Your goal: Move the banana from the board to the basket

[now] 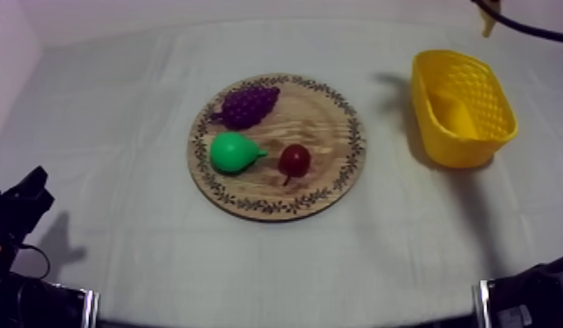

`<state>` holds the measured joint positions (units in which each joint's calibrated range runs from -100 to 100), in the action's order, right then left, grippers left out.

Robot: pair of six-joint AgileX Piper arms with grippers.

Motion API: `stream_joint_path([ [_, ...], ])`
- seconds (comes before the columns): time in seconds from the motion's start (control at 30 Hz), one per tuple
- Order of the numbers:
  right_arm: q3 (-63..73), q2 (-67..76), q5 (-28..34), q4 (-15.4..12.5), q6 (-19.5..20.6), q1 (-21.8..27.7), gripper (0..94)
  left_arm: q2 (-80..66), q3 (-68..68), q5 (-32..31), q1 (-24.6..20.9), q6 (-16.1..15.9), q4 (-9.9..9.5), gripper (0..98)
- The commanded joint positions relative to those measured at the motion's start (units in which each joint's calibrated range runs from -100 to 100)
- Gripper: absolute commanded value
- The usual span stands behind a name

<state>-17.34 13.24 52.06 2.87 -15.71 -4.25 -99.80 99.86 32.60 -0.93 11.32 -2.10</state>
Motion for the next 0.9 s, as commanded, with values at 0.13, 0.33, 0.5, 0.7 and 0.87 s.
stream_joint_path([
  [0.13,-12.13,2.90,-7.90,2.81,6.22,1.55,19.7,-0.03,0.03,-0.02,0.03,-0.01,0.02,0.1],
  [0.33,-15.47,1.49,-10.90,3.32,7.68,3.31,19.7,-0.03,0.03,-0.02,0.03,-0.01,0.02,0.1],
  [0.5,-14.18,-1.99,-11.78,3.14,7.75,5.38,19.6,-0.03,0.03,-0.02,0.03,-0.01,0.02,0.1],
  [0.7,-12.95,-6.33,-12.77,3.78,8.12,6.51,19.6,-0.03,0.03,-0.02,0.03,-0.01,0.02,0.1],
  [0.87,-14.35,-8.74,-14.37,5.40,9.27,6.29,19.6,-0.03,0.03,-0.02,0.03,-0.01,0.02,0.1],
])
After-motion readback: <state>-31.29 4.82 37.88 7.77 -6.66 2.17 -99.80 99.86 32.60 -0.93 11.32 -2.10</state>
